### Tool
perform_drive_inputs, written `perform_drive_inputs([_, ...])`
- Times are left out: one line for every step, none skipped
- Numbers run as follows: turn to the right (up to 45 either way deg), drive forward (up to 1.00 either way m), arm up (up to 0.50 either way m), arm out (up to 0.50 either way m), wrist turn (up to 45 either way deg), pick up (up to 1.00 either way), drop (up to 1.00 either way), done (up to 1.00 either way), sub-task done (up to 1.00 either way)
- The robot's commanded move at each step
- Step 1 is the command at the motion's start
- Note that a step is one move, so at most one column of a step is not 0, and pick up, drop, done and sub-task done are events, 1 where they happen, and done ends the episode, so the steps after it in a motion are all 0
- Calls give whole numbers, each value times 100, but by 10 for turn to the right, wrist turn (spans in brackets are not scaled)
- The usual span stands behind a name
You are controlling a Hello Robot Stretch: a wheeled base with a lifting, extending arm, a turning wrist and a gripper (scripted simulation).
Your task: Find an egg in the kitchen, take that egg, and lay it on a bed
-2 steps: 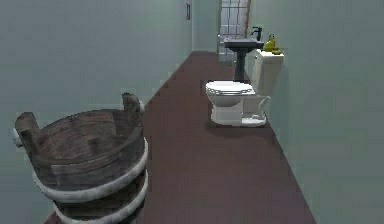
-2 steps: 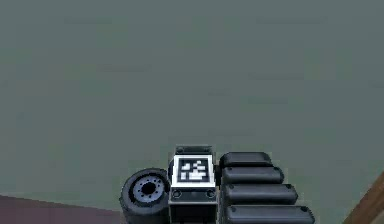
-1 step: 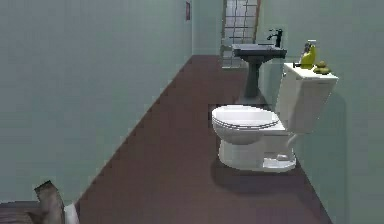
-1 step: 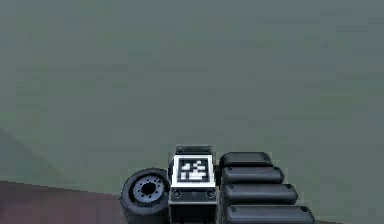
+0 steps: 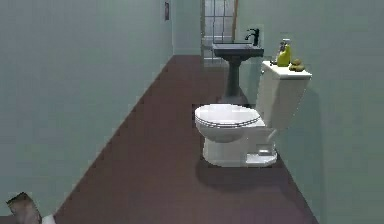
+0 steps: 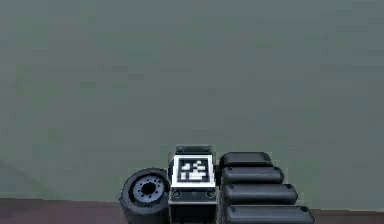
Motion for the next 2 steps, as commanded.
perform_drive_inputs([0, 75, 0, 0, 0, 0, 0, 0, 0])
perform_drive_inputs([-390, 0, 0, 0, 0, 0, 0, 0, 0])
